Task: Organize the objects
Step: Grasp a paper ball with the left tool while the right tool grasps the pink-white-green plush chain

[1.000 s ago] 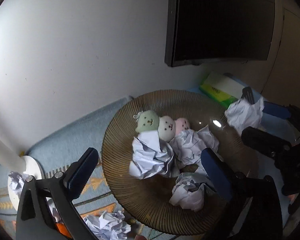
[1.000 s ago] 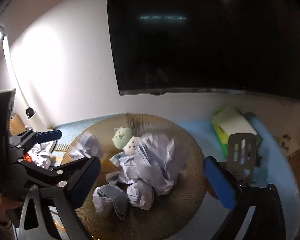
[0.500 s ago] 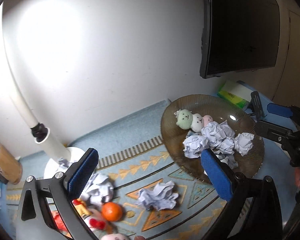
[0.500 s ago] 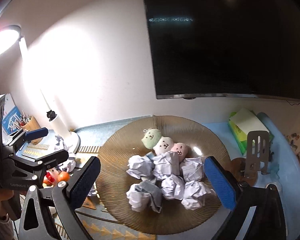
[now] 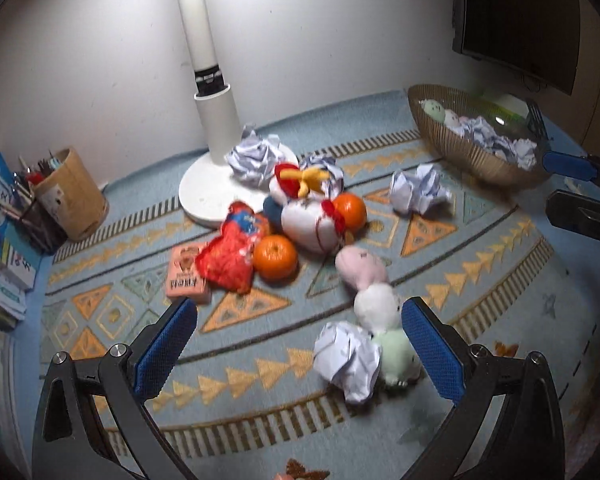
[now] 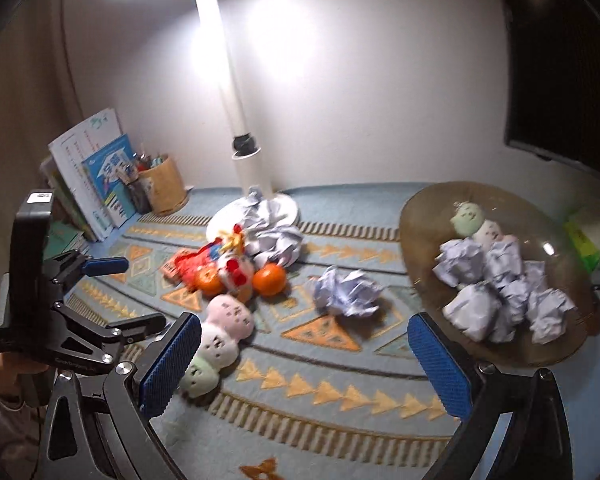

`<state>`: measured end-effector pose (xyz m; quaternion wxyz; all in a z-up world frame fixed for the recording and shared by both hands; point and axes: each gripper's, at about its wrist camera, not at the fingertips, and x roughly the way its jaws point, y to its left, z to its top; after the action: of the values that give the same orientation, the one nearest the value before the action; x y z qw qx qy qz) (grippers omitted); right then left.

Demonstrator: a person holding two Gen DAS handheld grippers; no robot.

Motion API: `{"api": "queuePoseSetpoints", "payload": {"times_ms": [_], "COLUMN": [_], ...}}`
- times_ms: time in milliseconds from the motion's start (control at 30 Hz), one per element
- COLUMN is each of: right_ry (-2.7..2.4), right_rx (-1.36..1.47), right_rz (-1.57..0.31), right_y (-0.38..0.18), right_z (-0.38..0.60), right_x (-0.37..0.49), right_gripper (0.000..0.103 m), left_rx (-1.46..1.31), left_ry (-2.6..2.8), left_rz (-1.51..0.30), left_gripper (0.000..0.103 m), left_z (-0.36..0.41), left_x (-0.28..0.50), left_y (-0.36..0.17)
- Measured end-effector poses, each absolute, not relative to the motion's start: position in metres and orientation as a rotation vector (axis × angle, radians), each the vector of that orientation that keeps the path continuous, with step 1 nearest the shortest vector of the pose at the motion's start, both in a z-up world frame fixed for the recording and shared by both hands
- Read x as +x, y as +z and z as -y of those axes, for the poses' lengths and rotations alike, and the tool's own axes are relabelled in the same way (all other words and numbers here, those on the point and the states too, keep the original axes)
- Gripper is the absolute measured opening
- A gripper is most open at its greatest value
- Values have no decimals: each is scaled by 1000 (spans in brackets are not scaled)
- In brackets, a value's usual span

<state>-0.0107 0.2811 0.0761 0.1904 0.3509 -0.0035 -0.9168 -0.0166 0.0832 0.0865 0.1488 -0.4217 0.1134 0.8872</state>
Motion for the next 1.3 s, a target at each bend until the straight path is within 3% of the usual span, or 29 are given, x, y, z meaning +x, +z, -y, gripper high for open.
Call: {"api": "queuePoseSetpoints", "payload": {"times_ms": [200, 367, 700, 1133, 1300], "right_ry": [-2377, -2440, -2551, -2366, -2388], "right_rx": [1058, 1077, 1185, 1177, 1201], "right_rz": [-312, -534, -170, -128, -261], "right_y": [6, -24, -27, -37, -39], "right_z": [-207, -170, -202, -212, -192], "right_x": [24, 20, -37, -50, -50], "right_gripper": [103, 103, 103, 103, 103], "left_rx": [-1319, -1279, -1268, -1290, -1332], "left_ry": [2495, 2525, 2579, 2562, 2636], "left_rz": [-350, -319, -252, -193, -134], "left_gripper": [103, 102, 102, 103, 103], "left_z": [-64, -63, -56, -67, -52], "left_x": [14, 8, -20, -32, -35], "left_y": [30, 24, 16, 15, 15]}}
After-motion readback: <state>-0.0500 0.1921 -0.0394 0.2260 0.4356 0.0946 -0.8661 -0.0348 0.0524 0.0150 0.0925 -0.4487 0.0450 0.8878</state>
